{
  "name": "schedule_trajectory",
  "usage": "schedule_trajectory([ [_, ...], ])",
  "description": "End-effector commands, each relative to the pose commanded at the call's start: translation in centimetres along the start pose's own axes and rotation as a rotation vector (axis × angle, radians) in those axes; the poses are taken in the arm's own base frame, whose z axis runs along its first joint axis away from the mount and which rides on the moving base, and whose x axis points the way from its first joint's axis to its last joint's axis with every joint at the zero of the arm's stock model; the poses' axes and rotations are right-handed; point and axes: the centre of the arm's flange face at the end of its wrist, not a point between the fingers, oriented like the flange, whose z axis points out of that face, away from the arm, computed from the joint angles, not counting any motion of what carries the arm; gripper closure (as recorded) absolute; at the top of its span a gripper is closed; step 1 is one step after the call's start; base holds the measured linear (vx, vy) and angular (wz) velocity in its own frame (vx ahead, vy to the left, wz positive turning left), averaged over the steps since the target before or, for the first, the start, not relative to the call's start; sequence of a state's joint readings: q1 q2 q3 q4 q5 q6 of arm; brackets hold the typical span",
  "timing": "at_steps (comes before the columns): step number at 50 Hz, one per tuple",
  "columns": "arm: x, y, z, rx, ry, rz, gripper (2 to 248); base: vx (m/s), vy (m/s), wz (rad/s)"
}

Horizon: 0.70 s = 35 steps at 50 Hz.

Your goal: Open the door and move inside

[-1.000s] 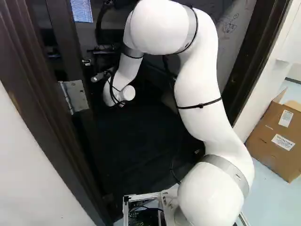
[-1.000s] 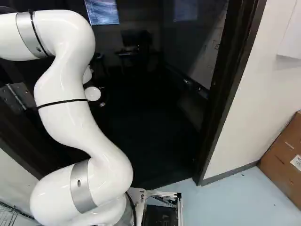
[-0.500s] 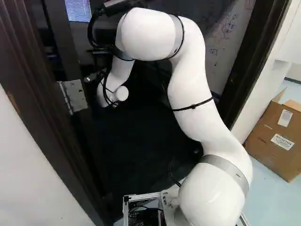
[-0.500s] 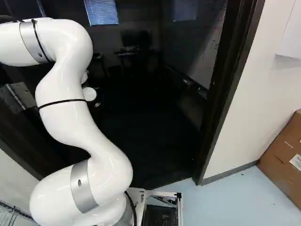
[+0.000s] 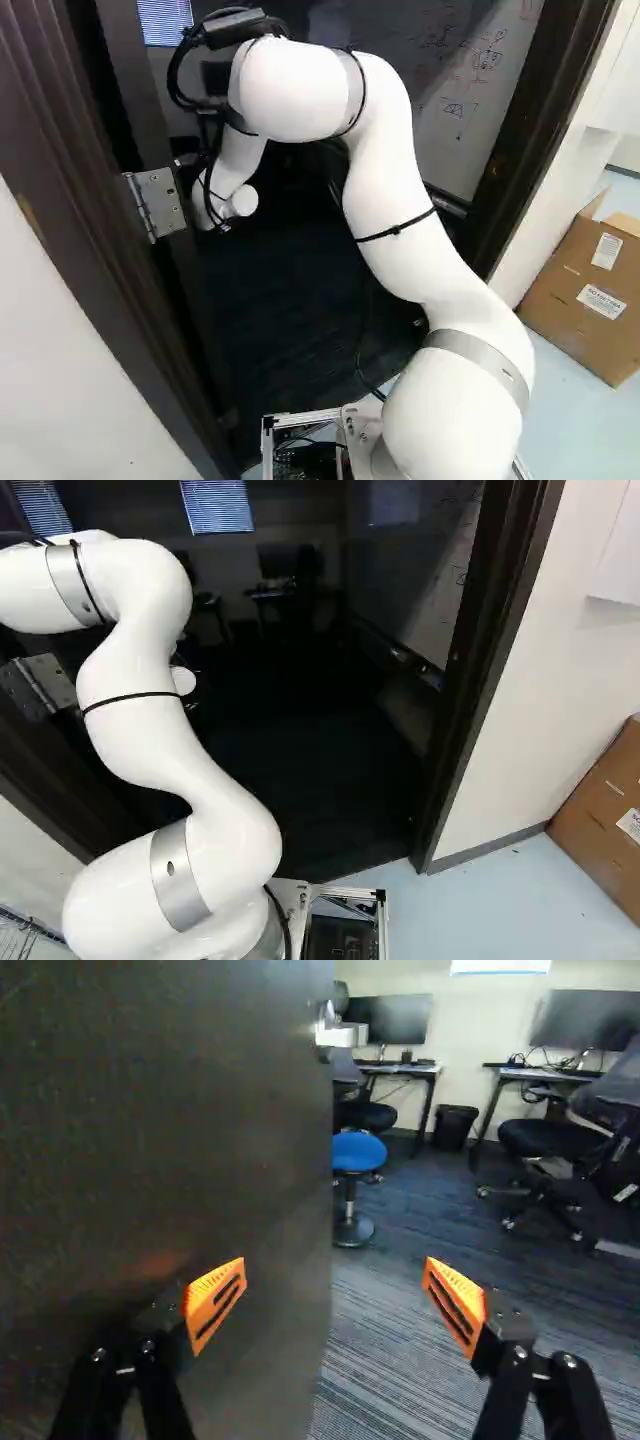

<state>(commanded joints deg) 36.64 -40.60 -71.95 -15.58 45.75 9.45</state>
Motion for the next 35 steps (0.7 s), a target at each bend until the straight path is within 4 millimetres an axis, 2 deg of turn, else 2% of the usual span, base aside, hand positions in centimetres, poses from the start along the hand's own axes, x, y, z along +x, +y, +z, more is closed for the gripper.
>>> schedule_trajectory([
  [13, 0.0, -0.1, 0.3, 0.002, 0.003, 0.002, 3, 0.000, 0.000, 0.000],
  [35, -0.1, 3.2, -1.9, -0.096, -0.001, 0.068, 3, 0.000, 0.000, 0.000],
])
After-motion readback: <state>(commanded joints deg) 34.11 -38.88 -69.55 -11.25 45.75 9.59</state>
